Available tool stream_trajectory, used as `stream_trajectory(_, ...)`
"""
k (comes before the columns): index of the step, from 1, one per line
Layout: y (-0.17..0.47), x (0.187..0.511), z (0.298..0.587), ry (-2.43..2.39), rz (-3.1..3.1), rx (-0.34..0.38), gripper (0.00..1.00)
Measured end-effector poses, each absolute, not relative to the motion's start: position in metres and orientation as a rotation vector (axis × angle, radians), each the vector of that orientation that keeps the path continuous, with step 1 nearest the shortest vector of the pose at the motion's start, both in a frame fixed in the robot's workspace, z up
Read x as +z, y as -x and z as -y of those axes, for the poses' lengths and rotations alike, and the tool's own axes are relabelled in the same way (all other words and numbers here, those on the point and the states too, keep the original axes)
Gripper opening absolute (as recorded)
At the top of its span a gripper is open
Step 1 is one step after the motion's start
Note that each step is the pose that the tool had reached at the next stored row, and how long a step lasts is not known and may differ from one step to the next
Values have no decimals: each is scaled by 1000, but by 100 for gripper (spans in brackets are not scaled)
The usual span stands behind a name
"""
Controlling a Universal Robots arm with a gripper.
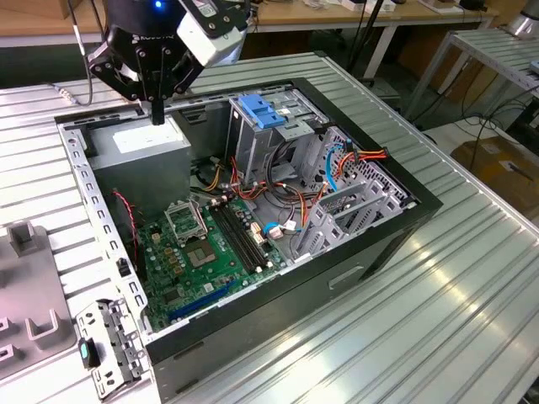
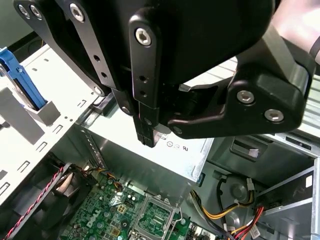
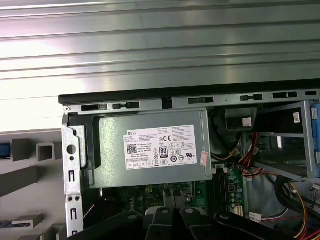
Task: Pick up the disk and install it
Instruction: 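Reach for the disk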
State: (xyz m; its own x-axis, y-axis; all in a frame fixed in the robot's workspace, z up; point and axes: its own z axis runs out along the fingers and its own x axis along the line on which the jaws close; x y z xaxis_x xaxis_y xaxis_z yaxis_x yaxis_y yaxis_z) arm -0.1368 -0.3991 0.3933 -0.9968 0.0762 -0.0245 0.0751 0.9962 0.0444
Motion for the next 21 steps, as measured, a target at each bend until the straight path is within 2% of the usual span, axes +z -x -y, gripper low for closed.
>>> stream_trajectory(5, 147, 393, 399, -118, -3113, 67, 11)
stream_trajectory(21, 242, 393, 399, -118, -3112, 68, 11)
